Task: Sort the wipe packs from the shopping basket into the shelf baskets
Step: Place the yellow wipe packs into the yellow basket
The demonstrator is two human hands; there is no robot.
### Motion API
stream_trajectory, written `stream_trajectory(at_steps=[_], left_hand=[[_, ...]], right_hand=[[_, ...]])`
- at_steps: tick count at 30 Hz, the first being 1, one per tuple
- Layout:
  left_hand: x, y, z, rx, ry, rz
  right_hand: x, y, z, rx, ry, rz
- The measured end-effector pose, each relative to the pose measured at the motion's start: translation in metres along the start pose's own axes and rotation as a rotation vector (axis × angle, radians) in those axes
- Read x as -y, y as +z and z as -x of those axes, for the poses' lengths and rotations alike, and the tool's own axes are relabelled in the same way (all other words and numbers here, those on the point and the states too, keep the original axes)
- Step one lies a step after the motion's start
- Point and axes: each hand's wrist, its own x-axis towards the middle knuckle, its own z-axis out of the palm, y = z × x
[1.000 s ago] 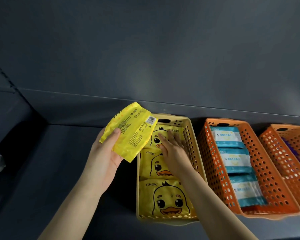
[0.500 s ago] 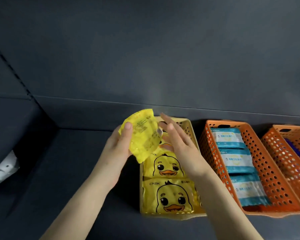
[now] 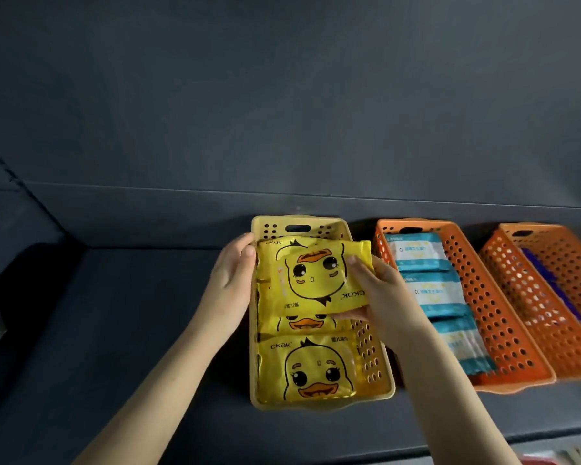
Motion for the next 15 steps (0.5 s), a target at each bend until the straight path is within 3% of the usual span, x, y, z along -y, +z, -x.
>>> stream_trajectory(at_steps=[2,5,9,12,15], left_hand=[[0.010,0.004,-0.005,0.072,-0.046,-0.029],[0.022,0.012,-0.005,0.163,-0.050,-0.024],[0.039,0.018,-0.004,0.161,-0.032,0.067],[0.050,0.021,-0.005,0.112,-0.023,0.150],[0.056,0.024,-0.007,0.094,-0.033,0.234]], right_hand=[[0.000,0.003,-0.002,0.021,0.039,-0.006],[-0.001,0.009,-0.007,0.044,0.011,0.181],[-0.005,0.014,-0.011,-0.013,-0.026,0.238],[-0.015,0.025,-0.016,-0.102,-0.058,0.009],[-0.030,0.041,-0.022,-0.138,0.022,-0.194]])
